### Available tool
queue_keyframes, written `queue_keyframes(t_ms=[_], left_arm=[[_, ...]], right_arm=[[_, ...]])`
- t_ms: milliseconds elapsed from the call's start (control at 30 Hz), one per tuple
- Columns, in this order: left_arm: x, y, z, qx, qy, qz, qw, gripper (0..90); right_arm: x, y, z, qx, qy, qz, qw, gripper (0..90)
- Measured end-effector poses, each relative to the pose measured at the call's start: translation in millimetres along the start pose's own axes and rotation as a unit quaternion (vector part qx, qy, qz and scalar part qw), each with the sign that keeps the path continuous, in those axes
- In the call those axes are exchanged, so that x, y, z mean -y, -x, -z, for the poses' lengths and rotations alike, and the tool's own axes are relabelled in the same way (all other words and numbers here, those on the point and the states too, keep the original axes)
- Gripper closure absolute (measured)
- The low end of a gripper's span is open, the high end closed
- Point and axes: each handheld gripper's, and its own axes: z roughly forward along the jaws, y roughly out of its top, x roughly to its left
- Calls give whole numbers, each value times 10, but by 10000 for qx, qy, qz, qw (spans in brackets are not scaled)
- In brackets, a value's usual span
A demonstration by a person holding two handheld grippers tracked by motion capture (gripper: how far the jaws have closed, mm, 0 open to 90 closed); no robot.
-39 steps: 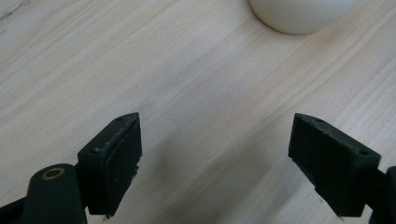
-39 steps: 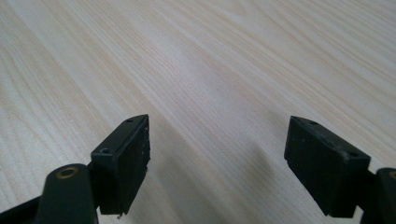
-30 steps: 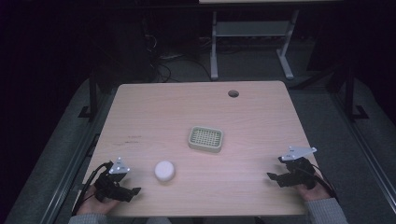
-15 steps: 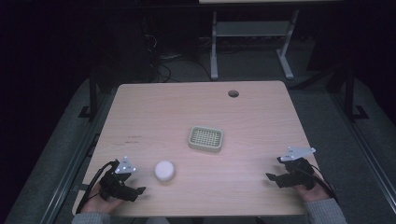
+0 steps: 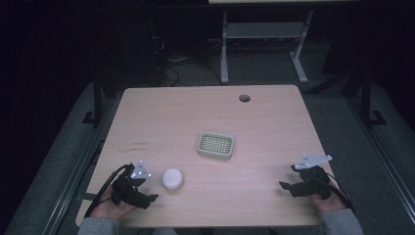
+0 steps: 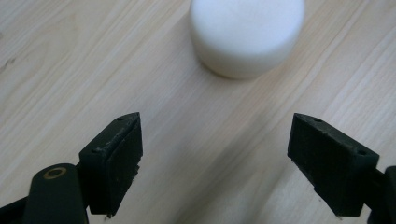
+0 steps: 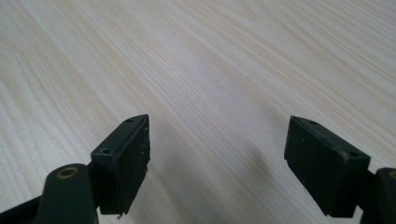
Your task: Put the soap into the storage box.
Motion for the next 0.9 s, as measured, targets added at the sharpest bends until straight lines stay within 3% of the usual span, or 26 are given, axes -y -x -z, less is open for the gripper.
queue_keyframes(t_ms=[400,900], left_arm=[[-253,38,-77,111,-214,-293,9993,177],[-437,46,-127,207,-391,-418,9981,177]], right_arm=[[3,1,8,-24,9,-28,10000,220],[2,7,7,-43,22,-24,10000,219]])
